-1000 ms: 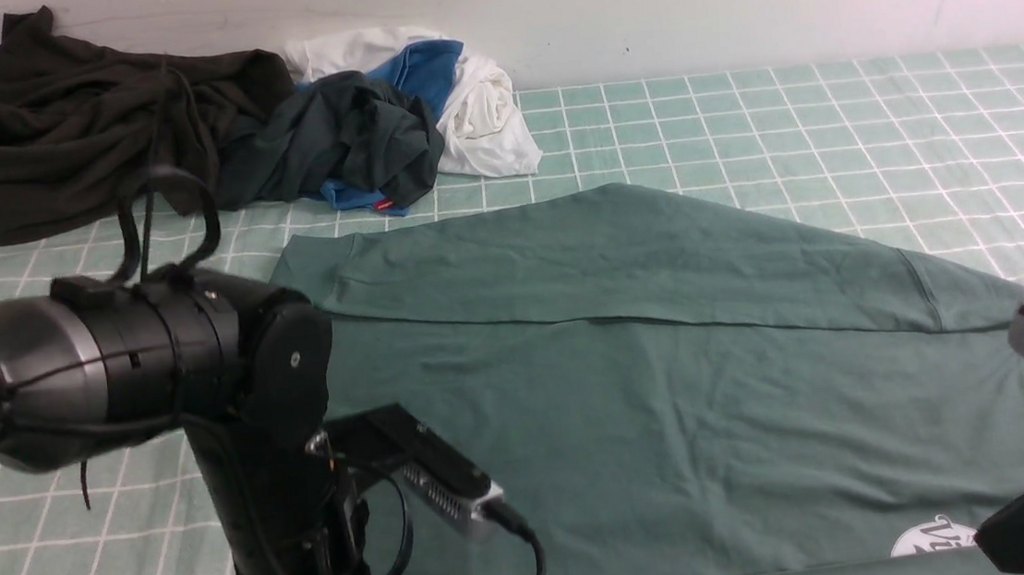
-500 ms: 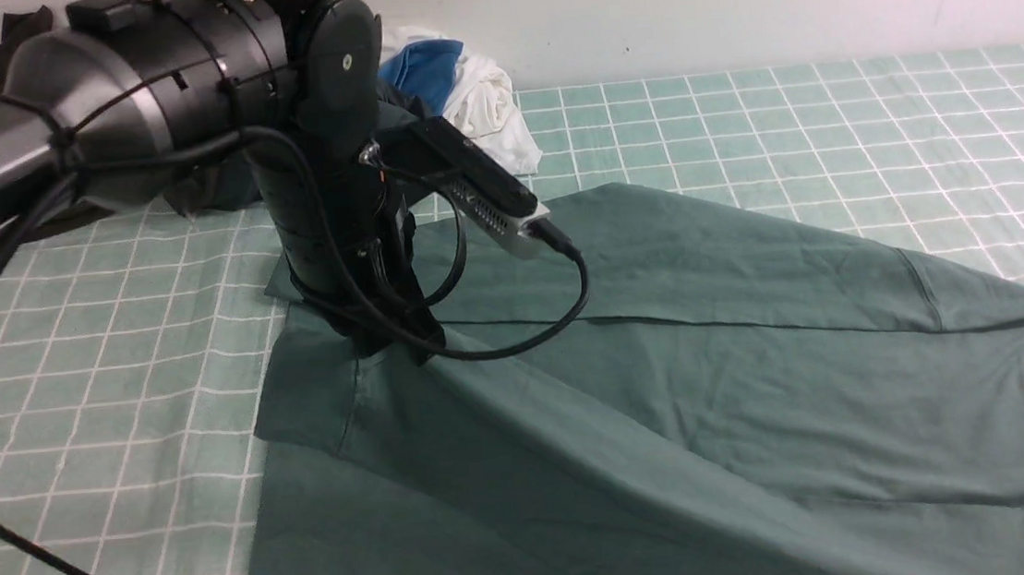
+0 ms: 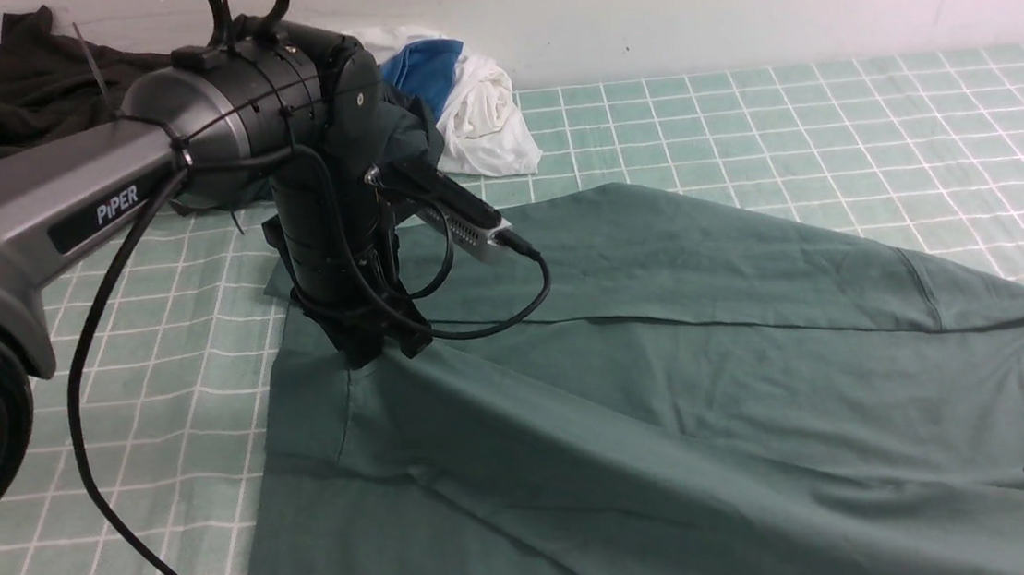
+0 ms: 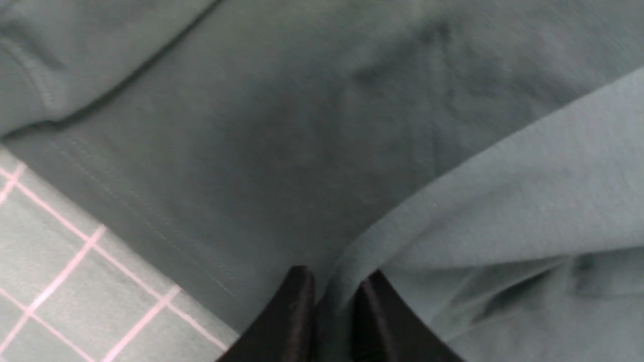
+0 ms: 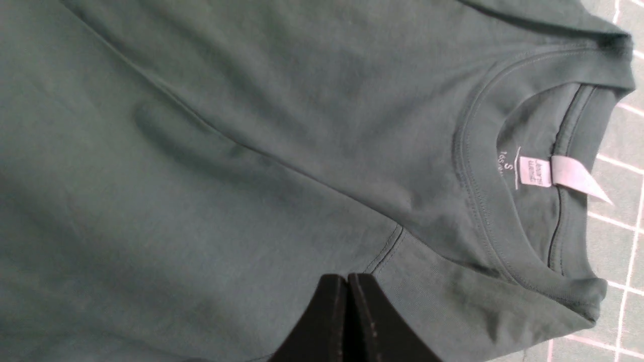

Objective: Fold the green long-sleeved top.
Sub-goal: Use the left arm to drag and place the cuff at the centered position on the left edge of the fabric, then use the left arm to clamp the cuff farthest from it

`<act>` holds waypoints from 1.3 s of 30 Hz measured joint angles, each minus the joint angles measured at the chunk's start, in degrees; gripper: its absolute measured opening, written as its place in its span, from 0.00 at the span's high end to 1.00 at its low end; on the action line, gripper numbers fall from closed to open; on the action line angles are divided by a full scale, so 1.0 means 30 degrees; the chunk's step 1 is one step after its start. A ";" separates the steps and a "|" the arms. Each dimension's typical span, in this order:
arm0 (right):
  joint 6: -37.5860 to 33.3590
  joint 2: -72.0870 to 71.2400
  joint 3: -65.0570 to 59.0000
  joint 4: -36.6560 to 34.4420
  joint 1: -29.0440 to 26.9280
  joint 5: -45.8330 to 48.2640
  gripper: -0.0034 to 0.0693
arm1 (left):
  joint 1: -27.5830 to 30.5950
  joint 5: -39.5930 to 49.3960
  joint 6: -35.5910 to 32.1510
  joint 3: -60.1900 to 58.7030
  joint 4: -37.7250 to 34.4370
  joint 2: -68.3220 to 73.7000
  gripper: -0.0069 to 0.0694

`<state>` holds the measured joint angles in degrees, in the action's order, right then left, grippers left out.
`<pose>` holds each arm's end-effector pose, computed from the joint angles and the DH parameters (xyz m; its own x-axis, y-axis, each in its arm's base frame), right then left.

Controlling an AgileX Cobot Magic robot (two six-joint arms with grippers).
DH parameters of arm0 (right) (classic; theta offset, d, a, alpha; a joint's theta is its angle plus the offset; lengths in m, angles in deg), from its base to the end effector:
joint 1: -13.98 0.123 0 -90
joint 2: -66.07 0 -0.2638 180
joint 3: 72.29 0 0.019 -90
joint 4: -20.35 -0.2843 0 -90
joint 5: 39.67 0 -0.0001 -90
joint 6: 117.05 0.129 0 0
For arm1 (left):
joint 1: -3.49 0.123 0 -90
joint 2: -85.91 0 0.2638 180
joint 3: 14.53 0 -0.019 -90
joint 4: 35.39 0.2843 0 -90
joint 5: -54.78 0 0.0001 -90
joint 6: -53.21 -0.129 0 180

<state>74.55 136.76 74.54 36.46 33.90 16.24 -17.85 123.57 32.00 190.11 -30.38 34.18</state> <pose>0.2347 0.0535 0.2053 -0.8858 -0.2776 -0.3720 -0.2161 0.9559 -0.1987 0.4334 -0.1580 0.1541 -0.7117 0.6966 -0.0910 0.6856 0.7169 0.1264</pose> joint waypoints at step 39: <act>-0.0457 0.4030 0.2996 -0.0338 0.0000 -0.1084 0.97 | 0.5064 -0.4573 0.5429 0.6487 -0.2790 0.5298 0.87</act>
<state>73.18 148.85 83.53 35.44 33.90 12.99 -2.65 109.85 48.29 209.58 -38.75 50.07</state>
